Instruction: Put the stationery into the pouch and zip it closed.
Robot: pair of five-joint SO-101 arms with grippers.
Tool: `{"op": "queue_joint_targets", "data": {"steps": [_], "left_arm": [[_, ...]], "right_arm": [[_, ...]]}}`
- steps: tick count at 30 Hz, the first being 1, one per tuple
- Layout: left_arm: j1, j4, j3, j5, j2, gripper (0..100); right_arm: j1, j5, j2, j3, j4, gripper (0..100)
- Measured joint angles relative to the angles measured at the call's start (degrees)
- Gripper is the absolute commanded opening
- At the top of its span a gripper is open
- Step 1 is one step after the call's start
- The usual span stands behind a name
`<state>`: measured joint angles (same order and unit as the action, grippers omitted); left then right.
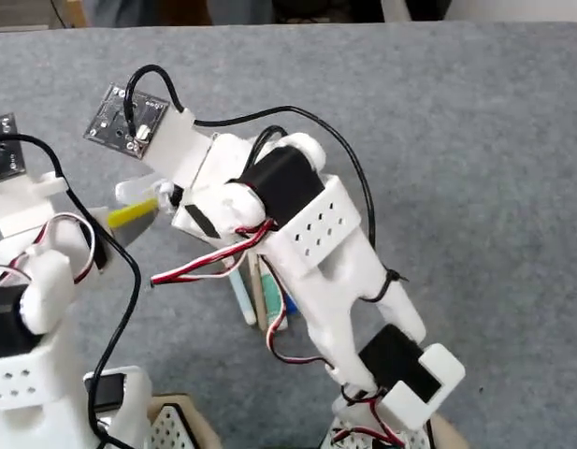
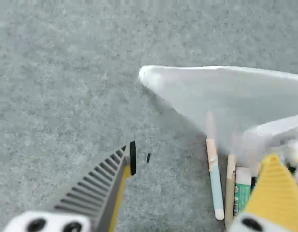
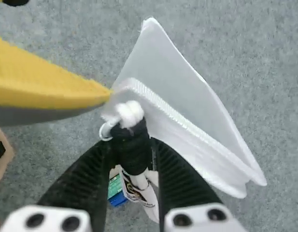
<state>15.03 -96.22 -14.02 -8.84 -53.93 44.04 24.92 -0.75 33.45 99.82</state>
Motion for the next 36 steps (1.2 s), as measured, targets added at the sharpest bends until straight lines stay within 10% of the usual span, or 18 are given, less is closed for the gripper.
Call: {"op": "queue_joint_targets", "data": {"steps": [36], "left_arm": [[0.7,5.27,-10.46,-0.26,-0.79,40]], "right_arm": [[0.79,0.09,-0.09,0.7,0.88,1.3]]}}
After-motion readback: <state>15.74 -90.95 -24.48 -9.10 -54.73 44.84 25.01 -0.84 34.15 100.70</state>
